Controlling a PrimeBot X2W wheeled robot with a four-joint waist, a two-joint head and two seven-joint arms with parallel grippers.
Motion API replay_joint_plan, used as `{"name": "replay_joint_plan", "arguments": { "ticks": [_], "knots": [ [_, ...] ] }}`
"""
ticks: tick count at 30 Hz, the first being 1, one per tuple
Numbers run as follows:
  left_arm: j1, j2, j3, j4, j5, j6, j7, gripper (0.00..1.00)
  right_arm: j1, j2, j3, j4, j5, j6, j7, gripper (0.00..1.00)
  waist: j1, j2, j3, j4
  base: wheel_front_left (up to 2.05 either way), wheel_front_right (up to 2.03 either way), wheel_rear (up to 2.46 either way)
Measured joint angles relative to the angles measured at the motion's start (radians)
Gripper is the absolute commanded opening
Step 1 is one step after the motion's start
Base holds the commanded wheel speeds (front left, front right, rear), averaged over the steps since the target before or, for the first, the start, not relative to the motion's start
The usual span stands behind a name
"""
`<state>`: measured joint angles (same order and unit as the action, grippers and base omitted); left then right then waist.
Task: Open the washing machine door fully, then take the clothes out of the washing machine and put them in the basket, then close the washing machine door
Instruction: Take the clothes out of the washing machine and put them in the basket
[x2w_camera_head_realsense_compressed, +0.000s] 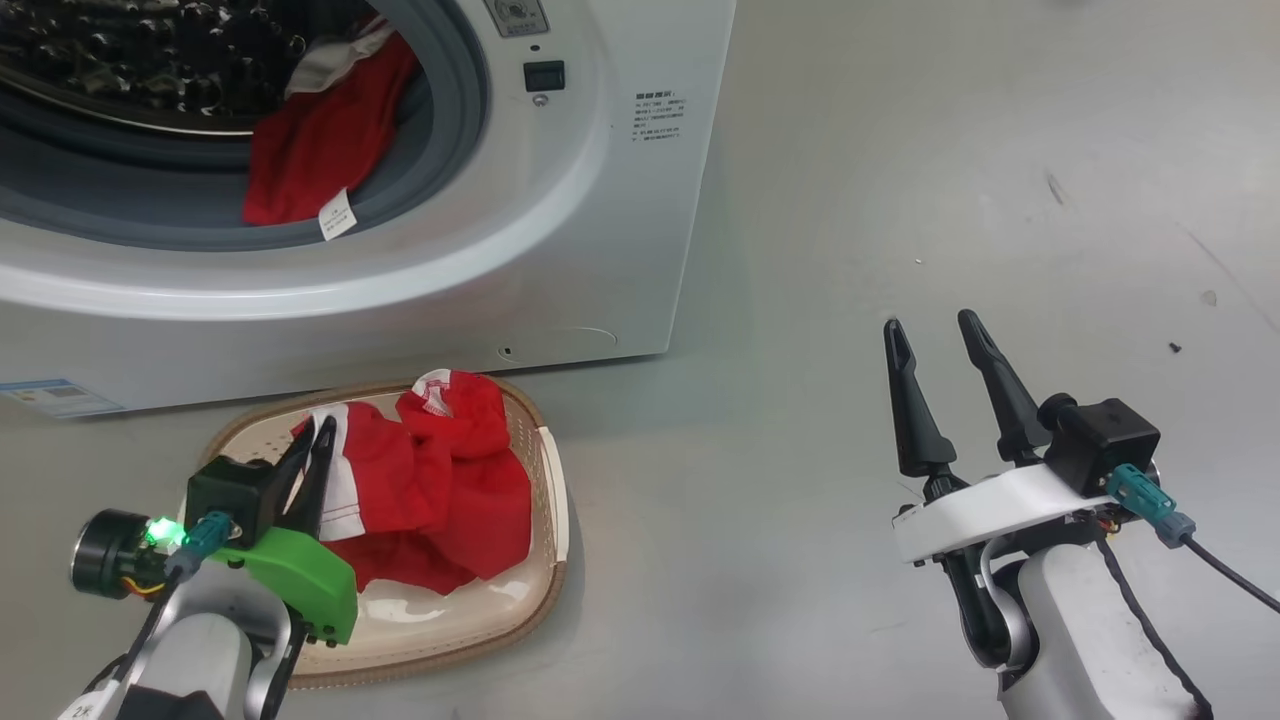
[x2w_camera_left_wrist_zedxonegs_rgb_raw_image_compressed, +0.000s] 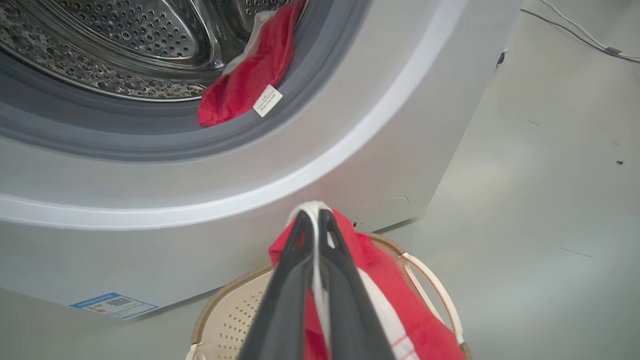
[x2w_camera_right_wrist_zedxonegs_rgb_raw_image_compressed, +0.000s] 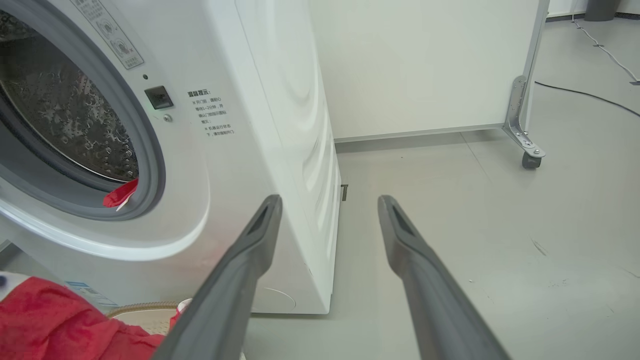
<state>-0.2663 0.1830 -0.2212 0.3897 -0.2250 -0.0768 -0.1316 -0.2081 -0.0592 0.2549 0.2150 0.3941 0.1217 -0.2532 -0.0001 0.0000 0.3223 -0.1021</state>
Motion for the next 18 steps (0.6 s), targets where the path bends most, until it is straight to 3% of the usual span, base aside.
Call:
{"name": "replay_joint_plan", "arguments": {
  "ticks": [18],
  "knots": [
    [-0.062,0.013,0.017,0.167,-0.002,0.000,0.060,0.00,-0.060,0.002,0.007,-0.028,0.000,0.000,0.000,1.00,0.0001,0.0000,0.132,-0.068,0.00,0.00,0.00]
  ]
}}
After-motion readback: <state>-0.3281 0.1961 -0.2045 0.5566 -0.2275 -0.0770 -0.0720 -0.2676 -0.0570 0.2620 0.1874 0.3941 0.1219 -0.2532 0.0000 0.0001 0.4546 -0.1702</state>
